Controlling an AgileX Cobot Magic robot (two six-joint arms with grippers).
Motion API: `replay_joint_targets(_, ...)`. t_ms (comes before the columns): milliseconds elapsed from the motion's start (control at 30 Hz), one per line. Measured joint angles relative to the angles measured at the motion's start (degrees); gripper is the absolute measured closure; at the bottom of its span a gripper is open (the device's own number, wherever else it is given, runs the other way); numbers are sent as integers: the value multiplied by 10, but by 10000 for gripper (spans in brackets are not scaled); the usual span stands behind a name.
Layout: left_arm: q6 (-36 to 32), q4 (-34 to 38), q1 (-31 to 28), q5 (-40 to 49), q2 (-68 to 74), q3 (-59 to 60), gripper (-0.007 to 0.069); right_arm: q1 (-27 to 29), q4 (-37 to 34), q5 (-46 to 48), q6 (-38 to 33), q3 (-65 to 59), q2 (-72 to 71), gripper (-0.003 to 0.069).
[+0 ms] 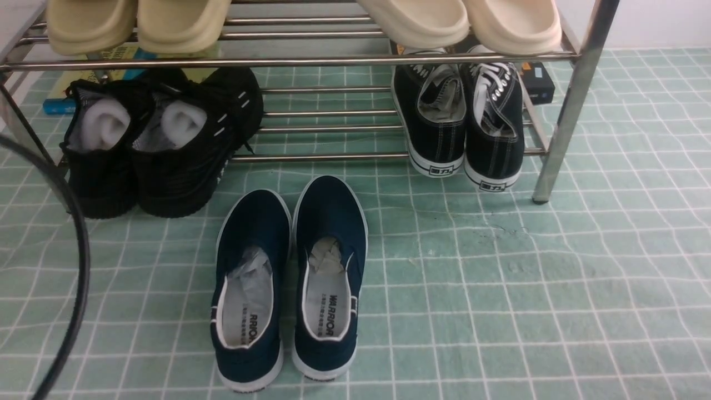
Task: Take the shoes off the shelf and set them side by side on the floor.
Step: 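Grasp the leftmost shoe on the bottom shelf of the shoe rack with the left gripper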
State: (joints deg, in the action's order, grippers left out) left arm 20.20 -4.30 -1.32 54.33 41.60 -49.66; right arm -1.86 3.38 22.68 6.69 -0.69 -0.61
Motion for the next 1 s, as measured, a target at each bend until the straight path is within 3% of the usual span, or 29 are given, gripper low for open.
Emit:
replay_joint_targets(233,68,-93,-1,5,150,-67,624,0,0,0,0,0,0,421)
replay_joint_targets(400,63,-106,-9,6,298,-127,619,0,0,0,0,0,0,421)
replay_joint_targets(500,23,-74,-27,12,355,-187,616,0,0,0,0,0,0,421)
replay_joint_targets(733,-175,148,-124,45,483,-317,613,0,0,0,0,0,0,421)
replay_joint_targets(1000,-202,192,-131,-65,528,-320,554,0,0,0,0,0,0,421)
